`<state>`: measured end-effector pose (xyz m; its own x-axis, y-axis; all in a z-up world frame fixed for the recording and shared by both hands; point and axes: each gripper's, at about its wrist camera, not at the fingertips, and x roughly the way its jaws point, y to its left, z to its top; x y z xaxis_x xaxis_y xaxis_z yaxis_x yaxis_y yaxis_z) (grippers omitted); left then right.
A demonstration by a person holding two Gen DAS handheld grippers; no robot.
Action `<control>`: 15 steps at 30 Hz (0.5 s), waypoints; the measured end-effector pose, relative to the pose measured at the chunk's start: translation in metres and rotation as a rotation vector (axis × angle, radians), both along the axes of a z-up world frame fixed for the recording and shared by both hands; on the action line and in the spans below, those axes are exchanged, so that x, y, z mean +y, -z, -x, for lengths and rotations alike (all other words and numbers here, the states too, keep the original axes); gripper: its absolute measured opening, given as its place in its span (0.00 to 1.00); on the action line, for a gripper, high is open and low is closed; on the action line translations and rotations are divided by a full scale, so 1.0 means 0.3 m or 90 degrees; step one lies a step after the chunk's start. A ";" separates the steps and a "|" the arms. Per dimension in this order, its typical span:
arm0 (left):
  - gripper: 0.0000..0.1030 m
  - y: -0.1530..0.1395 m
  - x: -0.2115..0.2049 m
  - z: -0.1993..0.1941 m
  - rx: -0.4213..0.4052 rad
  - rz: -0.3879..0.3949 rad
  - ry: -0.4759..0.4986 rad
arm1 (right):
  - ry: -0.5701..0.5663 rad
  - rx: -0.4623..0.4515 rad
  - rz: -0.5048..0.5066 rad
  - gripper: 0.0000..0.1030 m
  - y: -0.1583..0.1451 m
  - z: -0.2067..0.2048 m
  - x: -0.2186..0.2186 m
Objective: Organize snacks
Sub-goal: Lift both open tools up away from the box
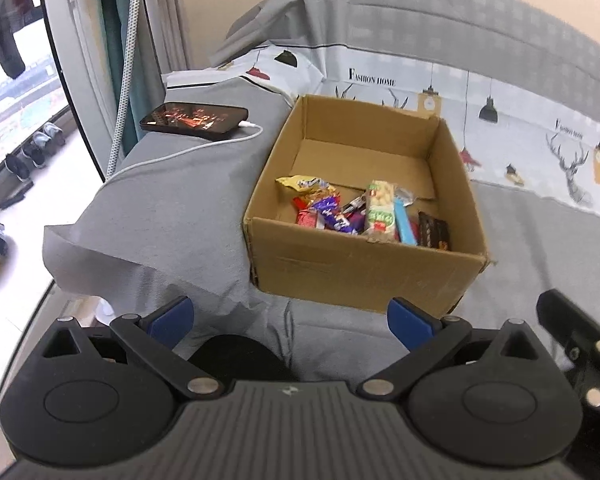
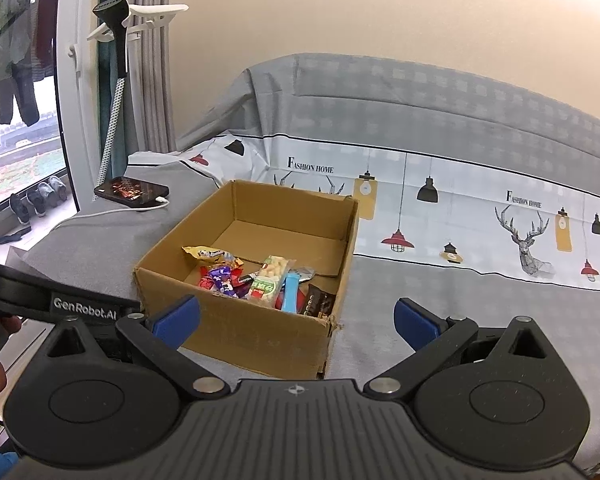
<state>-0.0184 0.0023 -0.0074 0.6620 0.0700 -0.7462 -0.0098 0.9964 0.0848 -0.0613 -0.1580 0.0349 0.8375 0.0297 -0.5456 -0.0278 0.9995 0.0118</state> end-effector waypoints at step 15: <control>1.00 0.040 -0.009 -0.022 0.044 -0.060 -0.023 | 0.000 0.010 -0.004 0.99 0.013 -0.006 -0.008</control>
<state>-0.0117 -0.0005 -0.0193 0.6051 0.1643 -0.7790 -0.0357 0.9831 0.1796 -0.0596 -0.1604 0.0310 0.8285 0.0335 -0.5590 -0.0283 0.9994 0.0179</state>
